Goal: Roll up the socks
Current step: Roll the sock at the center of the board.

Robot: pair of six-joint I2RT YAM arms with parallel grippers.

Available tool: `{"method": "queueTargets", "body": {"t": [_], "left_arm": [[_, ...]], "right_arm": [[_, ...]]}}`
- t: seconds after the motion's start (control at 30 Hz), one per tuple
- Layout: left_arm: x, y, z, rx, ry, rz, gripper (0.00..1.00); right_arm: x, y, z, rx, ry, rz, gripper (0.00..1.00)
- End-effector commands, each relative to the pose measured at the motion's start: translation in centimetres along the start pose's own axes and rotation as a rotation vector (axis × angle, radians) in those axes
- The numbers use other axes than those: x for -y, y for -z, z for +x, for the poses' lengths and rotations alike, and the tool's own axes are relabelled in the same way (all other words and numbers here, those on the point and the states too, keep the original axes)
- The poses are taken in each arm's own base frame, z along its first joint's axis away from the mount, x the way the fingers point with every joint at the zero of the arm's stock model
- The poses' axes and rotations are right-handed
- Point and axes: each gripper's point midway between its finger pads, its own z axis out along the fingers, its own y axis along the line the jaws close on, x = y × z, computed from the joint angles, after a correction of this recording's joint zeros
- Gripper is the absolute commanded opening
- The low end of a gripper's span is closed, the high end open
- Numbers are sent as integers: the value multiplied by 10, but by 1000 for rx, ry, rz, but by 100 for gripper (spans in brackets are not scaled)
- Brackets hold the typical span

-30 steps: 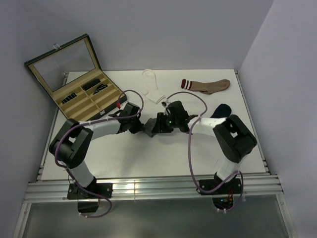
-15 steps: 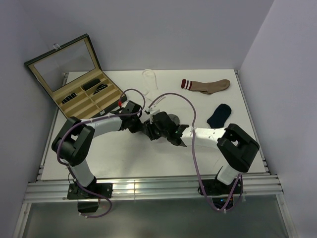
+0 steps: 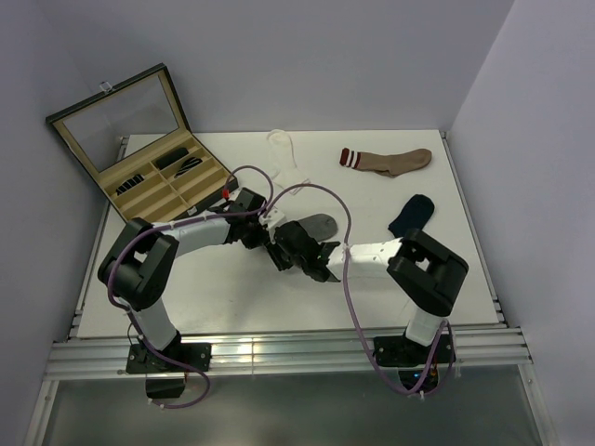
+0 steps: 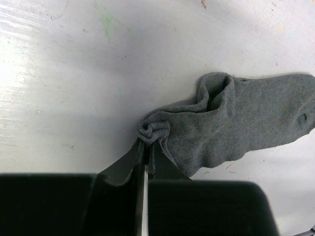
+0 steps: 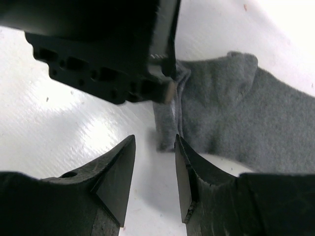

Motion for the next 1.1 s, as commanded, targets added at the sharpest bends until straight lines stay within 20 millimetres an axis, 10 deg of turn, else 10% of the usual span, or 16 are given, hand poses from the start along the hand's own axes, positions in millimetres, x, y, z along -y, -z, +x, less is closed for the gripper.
{"method": "queueTargets", "body": {"t": [0.0, 0.43, 0.67, 1.07], "left_arm": [[4, -1, 0, -8, -12, -2, 0], [2, 1, 2, -12, -3, -7, 0], [2, 6, -2, 10, 17, 3, 1], [4, 22, -6, 57, 150, 111, 55]], "right_arm": [[-3, -10, -21, 77, 30, 21, 45], [3, -26, 10, -18, 48, 67, 36], [4, -22, 17, -94, -29, 48, 0], [17, -3, 21, -207, -527, -235, 0]]}}
